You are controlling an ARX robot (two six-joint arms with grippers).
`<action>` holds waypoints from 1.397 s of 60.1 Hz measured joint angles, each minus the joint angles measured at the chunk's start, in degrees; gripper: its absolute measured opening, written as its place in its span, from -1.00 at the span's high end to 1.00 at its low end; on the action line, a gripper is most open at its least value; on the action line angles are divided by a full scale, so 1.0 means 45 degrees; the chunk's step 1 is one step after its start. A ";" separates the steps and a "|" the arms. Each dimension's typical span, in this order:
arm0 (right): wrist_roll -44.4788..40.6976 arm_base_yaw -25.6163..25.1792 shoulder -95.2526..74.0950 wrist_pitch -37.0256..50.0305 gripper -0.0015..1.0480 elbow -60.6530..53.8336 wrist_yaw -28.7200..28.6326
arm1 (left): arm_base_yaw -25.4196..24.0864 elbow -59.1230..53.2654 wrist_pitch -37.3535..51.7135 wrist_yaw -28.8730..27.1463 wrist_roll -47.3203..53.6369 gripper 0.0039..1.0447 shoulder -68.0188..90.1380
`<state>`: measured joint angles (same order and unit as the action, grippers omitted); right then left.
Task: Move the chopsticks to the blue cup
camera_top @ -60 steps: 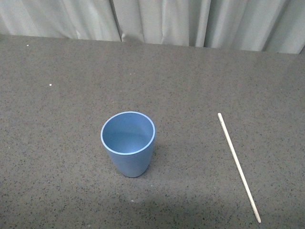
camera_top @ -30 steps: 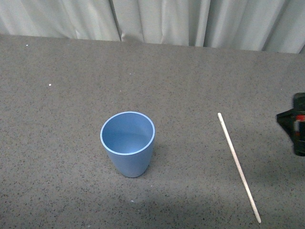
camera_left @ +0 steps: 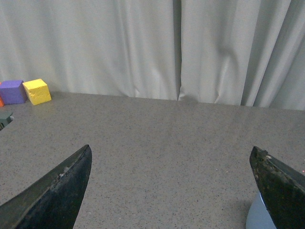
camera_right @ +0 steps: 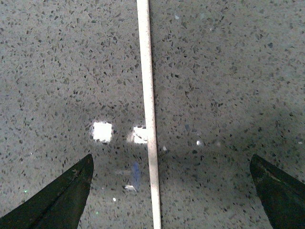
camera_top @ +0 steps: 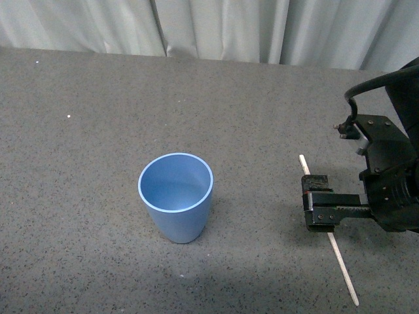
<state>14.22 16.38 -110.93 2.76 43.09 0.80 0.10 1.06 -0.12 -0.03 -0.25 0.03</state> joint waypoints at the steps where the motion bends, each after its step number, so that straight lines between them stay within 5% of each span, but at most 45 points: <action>1: 0.0010 0.0005 -0.0073 -0.0010 -0.82 0.0058 -0.0029 | 0.0000 0.0000 0.0000 0.0000 0.0000 -0.88 0.0000; 11: 0.0248 0.0029 -0.0743 -0.0350 -0.73 0.0831 -0.0126 | 0.0000 0.0000 0.0000 0.0000 0.0000 -0.88 0.0000; 34: 0.0296 0.0155 -0.1583 -0.1292 0.32 0.1729 0.0044 | 0.0000 0.0000 0.0000 0.0000 0.0000 -0.88 0.0000; 45: 0.0316 0.0189 -0.1598 -0.1447 0.98 0.1783 0.0024 | 0.0000 0.0000 0.0000 0.0000 0.0000 -0.88 0.0000; 55: 0.0457 0.0185 -0.0525 -0.0452 0.98 0.0971 -0.0359 | 0.0000 0.0000 0.0000 0.0000 0.0000 -0.88 0.0000; 69: -0.0617 0.1112 0.3327 0.4775 0.98 -0.1200 -0.0816 | 0.0000 0.0000 0.0000 0.0005 0.0000 -0.88 0.0000; 84: -0.2021 0.2997 0.4065 1.2259 0.98 -0.2642 -0.3915 | 0.0000 0.0000 0.0000 0.0000 0.0000 -0.88 0.0000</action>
<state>5.13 29.87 -92.64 57.93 31.20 -16.82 0.10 1.06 -0.12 -0.03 -0.25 0.03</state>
